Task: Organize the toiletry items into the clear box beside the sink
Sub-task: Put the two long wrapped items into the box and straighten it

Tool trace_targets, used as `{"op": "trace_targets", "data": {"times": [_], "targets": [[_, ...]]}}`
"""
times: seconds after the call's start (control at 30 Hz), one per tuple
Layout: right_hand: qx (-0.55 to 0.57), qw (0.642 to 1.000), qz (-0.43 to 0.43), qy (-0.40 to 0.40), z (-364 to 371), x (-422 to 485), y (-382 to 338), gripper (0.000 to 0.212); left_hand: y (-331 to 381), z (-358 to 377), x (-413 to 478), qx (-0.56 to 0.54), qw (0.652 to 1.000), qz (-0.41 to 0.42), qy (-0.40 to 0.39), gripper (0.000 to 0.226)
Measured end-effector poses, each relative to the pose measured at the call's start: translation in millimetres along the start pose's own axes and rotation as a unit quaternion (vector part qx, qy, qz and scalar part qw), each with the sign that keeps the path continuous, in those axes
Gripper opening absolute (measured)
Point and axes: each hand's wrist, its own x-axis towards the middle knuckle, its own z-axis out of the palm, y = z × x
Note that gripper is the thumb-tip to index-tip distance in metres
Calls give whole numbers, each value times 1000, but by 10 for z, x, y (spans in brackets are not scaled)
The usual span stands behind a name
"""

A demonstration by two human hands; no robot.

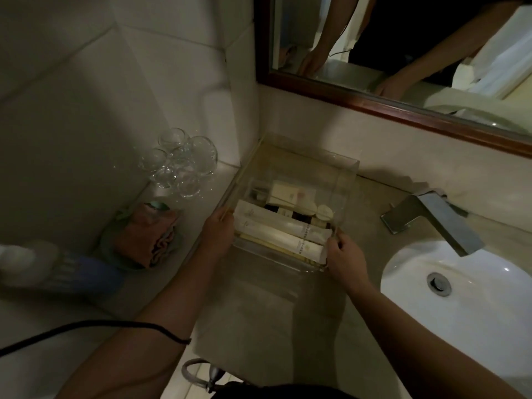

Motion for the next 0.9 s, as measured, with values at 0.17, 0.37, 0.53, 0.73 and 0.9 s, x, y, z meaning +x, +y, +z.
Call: {"op": "trace_targets", "data": {"times": [0.17,0.37,0.53,0.73,0.9], "targets": [[18,1000,11,-4,7,36,3,17,16,40,10,-8,1000,-9,-21,34],[60,998,18,5,-50,64,-31,38,1,122,41,-47,999,-8,-13,52],[108,994,-29,-3,-76,-6,-57,41,74,238,72,-121,992,-21,25,53],[128,991,-17,21,-84,85,-81,42,68,283,146,-133,991,-3,28,55],[94,993,-59,-34,-87,25,-55,79,17,268,179,-90,995,30,-28,87]]}}
